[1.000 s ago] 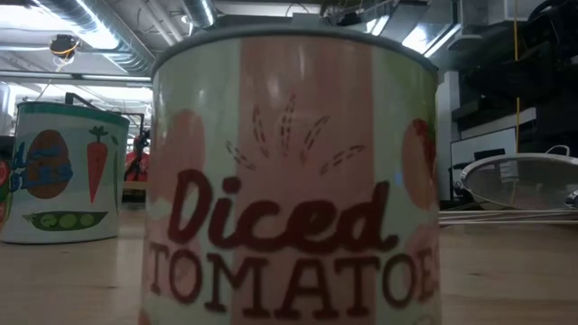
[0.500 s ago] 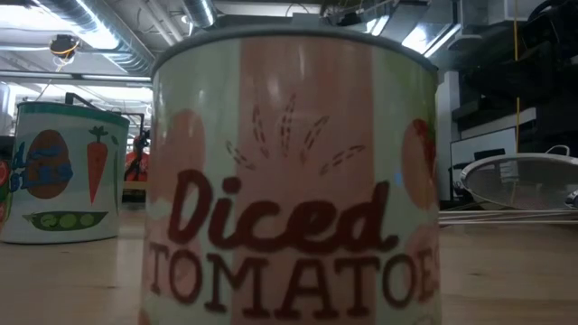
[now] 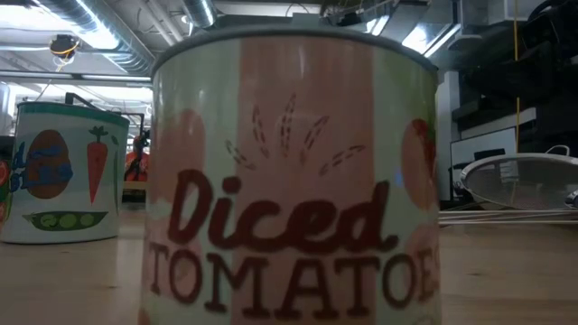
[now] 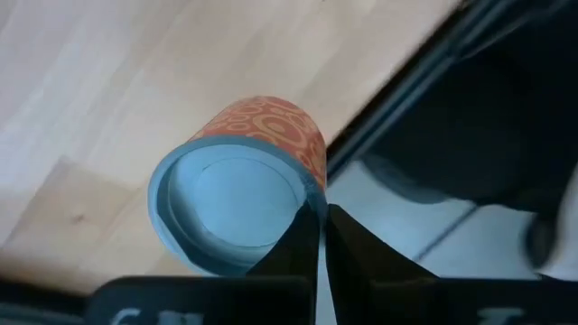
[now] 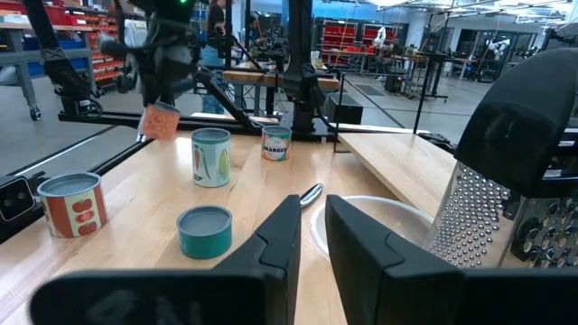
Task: Pick and place cans onto a shelf
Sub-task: Put the orange can on the shelf aligned with the other green can
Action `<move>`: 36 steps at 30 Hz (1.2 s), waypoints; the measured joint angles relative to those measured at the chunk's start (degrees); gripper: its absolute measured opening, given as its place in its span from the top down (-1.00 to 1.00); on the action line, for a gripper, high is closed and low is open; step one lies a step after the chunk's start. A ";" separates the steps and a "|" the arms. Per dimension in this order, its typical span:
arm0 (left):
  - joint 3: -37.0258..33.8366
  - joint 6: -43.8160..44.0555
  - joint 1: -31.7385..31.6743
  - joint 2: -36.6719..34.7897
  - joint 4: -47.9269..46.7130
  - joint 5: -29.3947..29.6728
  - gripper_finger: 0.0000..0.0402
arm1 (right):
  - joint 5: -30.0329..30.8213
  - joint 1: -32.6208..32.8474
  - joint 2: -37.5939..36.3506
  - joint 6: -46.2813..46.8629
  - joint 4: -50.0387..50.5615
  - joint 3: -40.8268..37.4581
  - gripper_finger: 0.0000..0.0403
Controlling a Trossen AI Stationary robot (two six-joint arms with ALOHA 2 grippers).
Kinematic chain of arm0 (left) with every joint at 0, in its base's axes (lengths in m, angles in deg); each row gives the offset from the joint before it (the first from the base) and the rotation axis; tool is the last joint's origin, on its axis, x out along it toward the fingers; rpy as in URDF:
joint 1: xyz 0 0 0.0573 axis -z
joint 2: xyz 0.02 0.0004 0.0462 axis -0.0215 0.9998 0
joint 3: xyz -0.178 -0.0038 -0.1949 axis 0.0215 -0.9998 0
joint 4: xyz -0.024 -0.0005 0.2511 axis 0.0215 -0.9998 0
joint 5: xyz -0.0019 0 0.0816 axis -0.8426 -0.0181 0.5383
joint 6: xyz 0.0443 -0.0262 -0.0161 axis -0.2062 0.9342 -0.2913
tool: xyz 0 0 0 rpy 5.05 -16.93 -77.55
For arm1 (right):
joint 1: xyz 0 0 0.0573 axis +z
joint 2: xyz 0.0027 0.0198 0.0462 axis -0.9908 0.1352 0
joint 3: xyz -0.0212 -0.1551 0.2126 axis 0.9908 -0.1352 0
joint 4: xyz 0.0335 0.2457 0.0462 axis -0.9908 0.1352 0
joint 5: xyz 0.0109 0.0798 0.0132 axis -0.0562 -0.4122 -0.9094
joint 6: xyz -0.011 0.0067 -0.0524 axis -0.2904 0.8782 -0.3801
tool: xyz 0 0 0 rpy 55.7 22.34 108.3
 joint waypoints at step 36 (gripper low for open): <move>0.05 -35.46 -51.19 -7.03 11.98 7.48 1.00 | 0.00 -0.01 -0.01 0.00 0.02 0.00 0.70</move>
